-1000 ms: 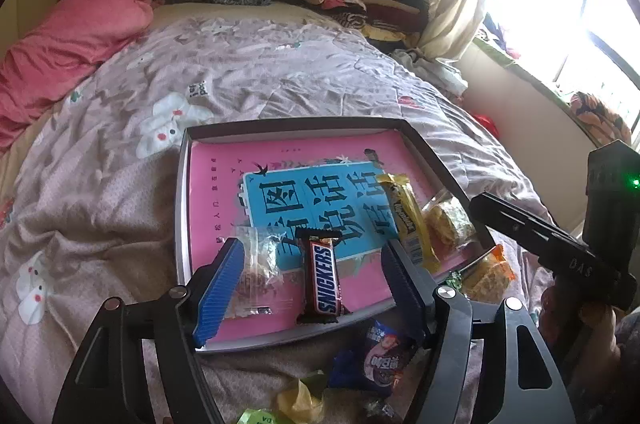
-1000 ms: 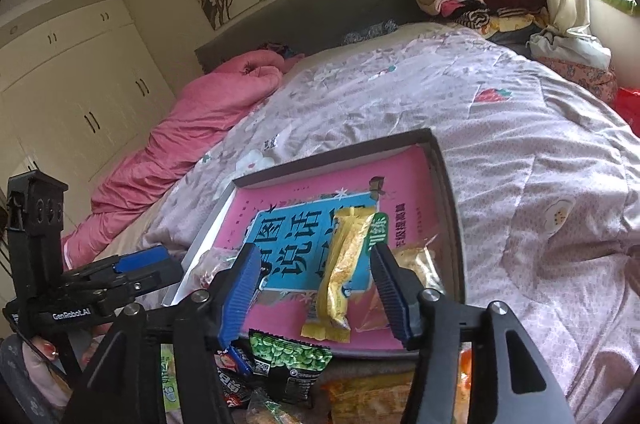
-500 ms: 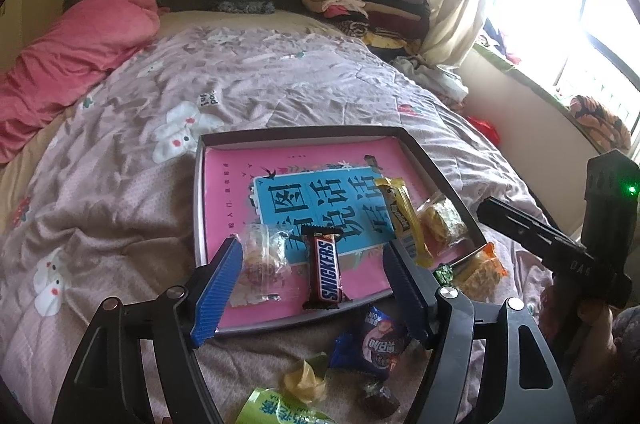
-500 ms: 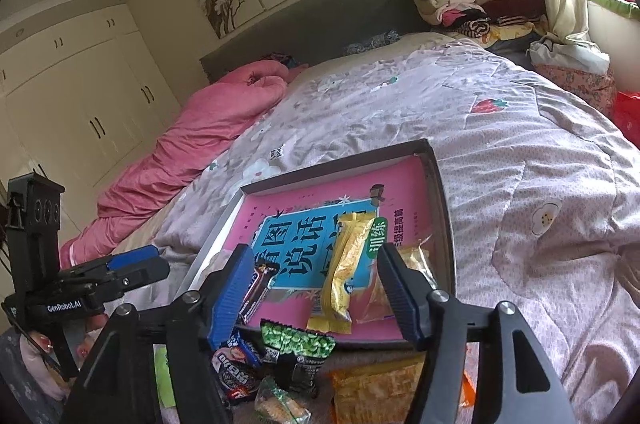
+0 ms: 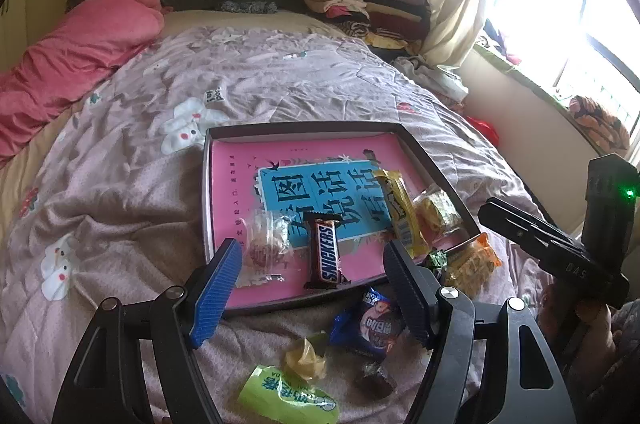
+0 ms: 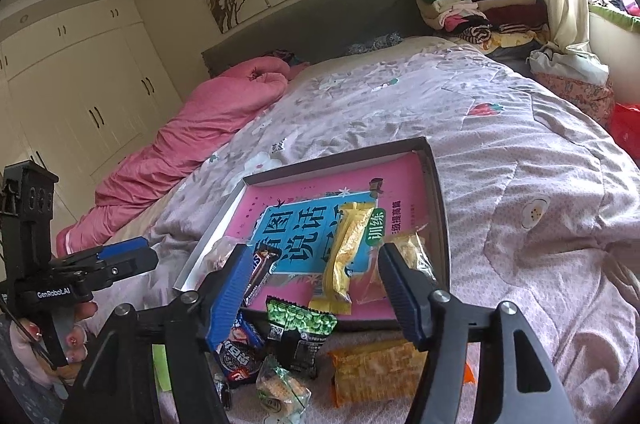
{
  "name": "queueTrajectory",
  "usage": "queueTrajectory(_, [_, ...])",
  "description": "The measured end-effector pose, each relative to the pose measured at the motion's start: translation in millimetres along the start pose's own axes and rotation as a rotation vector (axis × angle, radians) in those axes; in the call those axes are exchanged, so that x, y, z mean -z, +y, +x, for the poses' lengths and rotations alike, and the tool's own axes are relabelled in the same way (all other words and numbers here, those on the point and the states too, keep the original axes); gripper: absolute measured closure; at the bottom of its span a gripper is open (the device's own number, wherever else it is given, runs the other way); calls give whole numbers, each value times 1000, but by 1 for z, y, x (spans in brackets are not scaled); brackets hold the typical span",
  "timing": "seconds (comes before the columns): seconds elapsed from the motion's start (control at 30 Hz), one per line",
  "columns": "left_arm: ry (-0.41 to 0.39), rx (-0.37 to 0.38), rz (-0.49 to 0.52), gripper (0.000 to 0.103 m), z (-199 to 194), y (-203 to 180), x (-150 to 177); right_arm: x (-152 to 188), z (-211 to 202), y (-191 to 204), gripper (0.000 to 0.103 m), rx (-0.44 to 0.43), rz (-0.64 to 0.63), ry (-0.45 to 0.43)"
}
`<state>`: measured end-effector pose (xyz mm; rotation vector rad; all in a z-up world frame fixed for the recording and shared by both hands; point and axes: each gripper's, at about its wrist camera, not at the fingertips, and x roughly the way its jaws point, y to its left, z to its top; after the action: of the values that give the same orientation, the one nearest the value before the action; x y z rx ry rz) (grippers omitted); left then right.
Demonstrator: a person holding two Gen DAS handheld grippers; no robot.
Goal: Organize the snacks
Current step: 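Move both grippers back toward the remaining snack pile, then grasp the light green bag with left gripper while right gripper grasps the green pea snack bag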
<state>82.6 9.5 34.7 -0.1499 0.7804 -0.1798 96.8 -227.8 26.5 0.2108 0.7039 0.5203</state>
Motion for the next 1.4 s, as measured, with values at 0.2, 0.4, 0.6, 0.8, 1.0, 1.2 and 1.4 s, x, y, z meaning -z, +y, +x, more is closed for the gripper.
queueTrajectory(0.2, [5, -3, 6, 28, -4, 0, 5, 4, -2, 3, 38, 3, -5, 9])
queueTrajectory(0.4, [12, -3, 11, 28, -6, 0, 8, 8, -4, 7, 38, 0, -13, 17])
queueTrajectory(0.6, [25, -4, 17, 28, -7, 0, 12, 12, -4, 13, 38, -6, -23, 32])
queueTrajectory(0.8, [41, -12, 28, 28, -7, 1, 18, 18, -4, 18, 38, -10, -35, 47])
queueTrajectory(1.0, [67, -26, 30, 28, -3, 4, 26, 23, -3, 22, 38, -5, -46, 63])
queueTrajectory(1.2, [93, -31, 45, 28, 1, 4, 34, 29, -2, 23, 38, 0, -51, 85])
queueTrajectory(1.4, [122, -35, 50, 28, 4, 6, 42, 34, 1, 28, 38, 7, -70, 107])
